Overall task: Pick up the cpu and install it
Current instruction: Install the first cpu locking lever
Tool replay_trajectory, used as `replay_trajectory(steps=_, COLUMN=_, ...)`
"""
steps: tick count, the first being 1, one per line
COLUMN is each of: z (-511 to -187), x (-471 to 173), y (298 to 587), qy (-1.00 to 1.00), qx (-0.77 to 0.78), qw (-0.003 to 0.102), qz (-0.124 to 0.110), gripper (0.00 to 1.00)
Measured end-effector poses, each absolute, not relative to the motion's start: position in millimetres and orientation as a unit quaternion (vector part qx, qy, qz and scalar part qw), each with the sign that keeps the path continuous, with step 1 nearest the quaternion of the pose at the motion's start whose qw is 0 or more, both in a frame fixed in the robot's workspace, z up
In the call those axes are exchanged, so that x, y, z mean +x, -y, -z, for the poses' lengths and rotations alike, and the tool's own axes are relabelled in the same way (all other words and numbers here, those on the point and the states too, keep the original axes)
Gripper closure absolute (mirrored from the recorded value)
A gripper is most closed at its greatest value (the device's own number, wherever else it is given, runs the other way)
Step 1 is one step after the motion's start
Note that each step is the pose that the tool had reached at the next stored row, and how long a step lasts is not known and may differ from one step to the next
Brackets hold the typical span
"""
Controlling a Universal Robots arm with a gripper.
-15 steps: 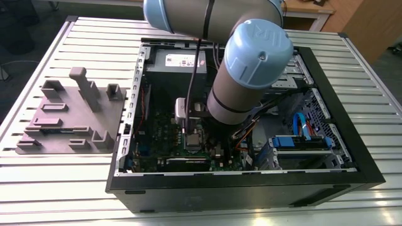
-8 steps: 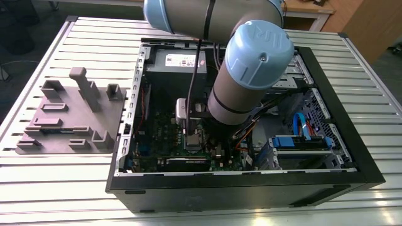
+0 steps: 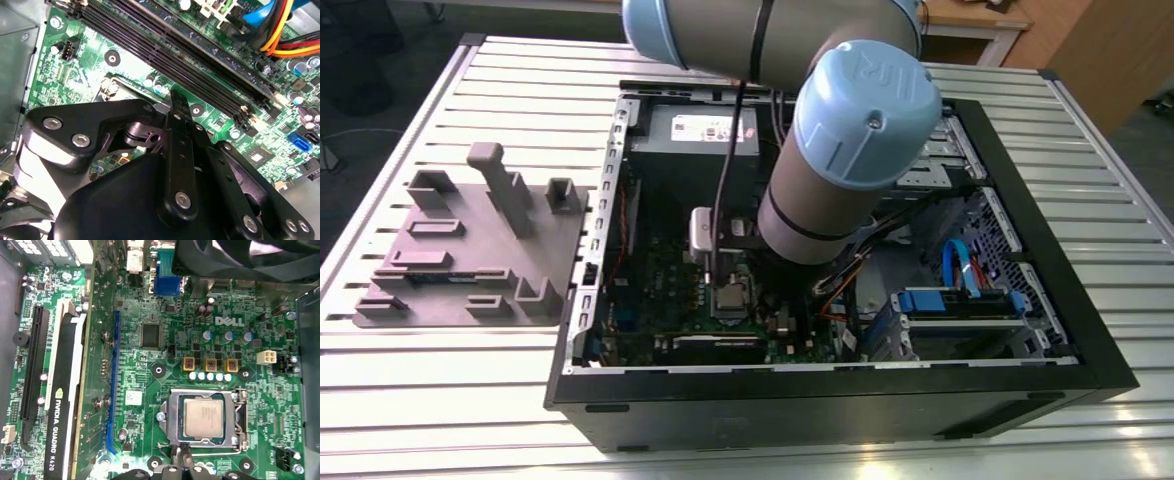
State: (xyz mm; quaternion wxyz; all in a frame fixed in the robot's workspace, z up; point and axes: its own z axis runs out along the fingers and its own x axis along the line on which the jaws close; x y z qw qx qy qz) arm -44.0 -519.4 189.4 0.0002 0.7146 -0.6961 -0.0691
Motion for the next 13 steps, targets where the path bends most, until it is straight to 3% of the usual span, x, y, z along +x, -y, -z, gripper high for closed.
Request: replay_trajectory(steps=13, z=-215.9, x=-44.1, y=519.5, qy=0.696, qx=0.715, qw=-0.004, qz=0.074, gripper=0.9)
